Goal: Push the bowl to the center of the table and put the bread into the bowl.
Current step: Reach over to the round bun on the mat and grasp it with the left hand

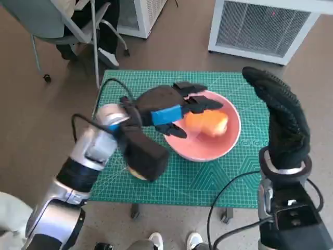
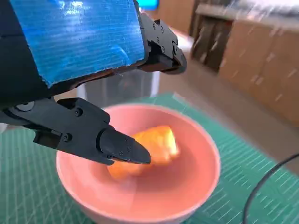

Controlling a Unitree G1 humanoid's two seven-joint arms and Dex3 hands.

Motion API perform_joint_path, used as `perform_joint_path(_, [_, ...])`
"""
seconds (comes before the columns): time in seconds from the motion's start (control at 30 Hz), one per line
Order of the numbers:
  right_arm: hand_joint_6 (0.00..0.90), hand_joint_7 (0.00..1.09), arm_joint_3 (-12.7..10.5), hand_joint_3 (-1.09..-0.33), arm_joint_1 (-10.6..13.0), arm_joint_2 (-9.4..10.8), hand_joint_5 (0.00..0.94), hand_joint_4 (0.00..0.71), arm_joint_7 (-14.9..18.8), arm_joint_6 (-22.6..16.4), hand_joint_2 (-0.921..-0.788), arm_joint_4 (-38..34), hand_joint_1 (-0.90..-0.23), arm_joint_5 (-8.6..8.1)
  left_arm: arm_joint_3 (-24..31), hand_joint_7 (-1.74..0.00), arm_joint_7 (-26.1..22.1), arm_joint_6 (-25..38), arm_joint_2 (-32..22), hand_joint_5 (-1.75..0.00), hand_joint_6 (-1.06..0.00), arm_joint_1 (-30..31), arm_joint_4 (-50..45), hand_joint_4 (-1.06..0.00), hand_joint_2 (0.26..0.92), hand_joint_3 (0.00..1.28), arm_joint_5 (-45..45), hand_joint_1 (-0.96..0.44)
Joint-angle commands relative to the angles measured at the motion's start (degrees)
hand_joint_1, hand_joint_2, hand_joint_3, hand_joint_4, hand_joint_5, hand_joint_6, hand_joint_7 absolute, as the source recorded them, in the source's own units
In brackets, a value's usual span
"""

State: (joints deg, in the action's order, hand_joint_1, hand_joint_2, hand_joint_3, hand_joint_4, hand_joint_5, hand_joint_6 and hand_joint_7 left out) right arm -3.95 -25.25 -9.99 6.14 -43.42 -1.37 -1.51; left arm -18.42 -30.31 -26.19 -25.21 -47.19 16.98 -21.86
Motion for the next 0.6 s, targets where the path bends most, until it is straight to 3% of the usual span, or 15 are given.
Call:
perform_joint_path(0.03, [0.068, 0.78, 0.2, -0.545, 1.8, 0.4, 0.006, 0.442, -0.1, 1.1, -0.921, 0.6, -0.393, 0.51, 4.3, -0.07, 0.5, -3.0, -4.2, -0.04, -0.42, 4.6, -5.3, -0.23, 0.847, 0.00, 3.1, -0.25])
perform_joint_path(0.33, [0.066, 0.78, 0.0, -0.543, 2.4, 0.2, 0.006, 0.443, 0.1, 1.4, -0.921, 1.1, -0.398, 0.00, 12.4, -0.14, -0.3, -5.8, -11.2, -0.10, -0.55, 13.7, -13.2, -0.39, 0.824, 0.00, 9.5, -0.23])
perform_joint_path(0.6, [0.065, 0.79, 0.2, -0.544, 2.0, 0.0, 0.005, 0.442, 0.7, 1.8, -0.921, 1.0, -0.396, -1.01, 15.3, -0.18, -3.8, -4.0, -16.5, -0.11, -0.58, 20.8, -17.4, -0.44, 0.814, 0.00, 12.0, -0.21])
